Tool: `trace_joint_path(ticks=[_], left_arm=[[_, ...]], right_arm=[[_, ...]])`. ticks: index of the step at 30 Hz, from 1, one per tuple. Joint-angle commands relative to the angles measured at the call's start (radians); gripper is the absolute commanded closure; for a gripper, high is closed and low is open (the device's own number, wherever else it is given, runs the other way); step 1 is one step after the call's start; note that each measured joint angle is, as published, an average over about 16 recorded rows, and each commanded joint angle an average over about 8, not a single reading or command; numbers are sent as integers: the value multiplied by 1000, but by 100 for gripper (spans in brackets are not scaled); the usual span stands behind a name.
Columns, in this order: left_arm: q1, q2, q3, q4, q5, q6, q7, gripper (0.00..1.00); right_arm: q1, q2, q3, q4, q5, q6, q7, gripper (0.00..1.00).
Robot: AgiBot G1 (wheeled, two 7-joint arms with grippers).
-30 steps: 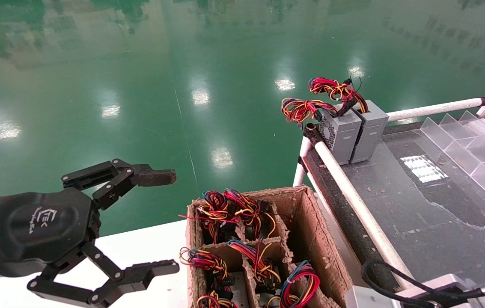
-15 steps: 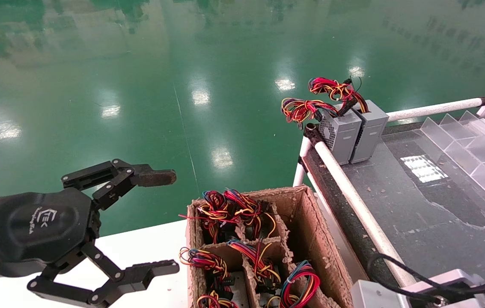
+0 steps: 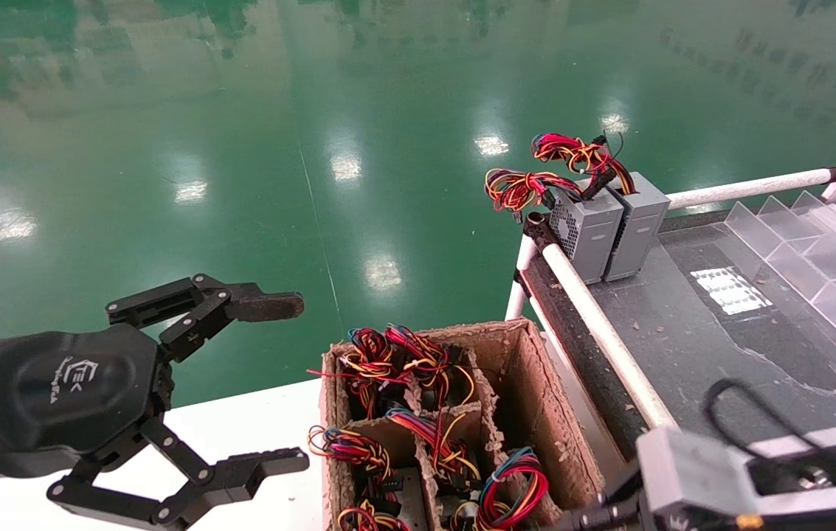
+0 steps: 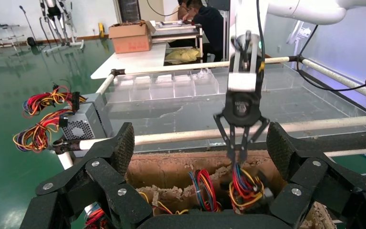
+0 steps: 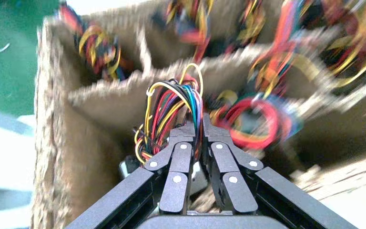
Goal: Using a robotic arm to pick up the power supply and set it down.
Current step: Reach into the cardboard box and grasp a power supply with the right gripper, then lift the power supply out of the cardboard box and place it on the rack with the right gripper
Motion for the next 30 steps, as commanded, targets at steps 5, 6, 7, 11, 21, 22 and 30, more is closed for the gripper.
trace_joint_path(ticks=[5,6,7,11,21,22,30], left_arm=[[0,0,0,0,0,0,0,0],[0,0,0,0,0,0,0,0],[0,0,0,0,0,0,0,0],[0,0,0,0,0,0,0,0],[0,0,0,0,0,0,0,0],[0,0,0,0,0,0,0,0],[0,0,0,0,0,0,0,0]], right_arm=[[-56,41,70,-2,149,57,-109,100],[-69,46,84,-2,178,67,-133,100],[-84,52,98,-2,208,75,-158,100],[-137,75,151,-2,319,101,-256,100],[-232,128,256,-4,515,157,-415,100],[-237,135,264,-4,526,164,-424,100],[-259,187,315,-23,563,277,-461,100]])
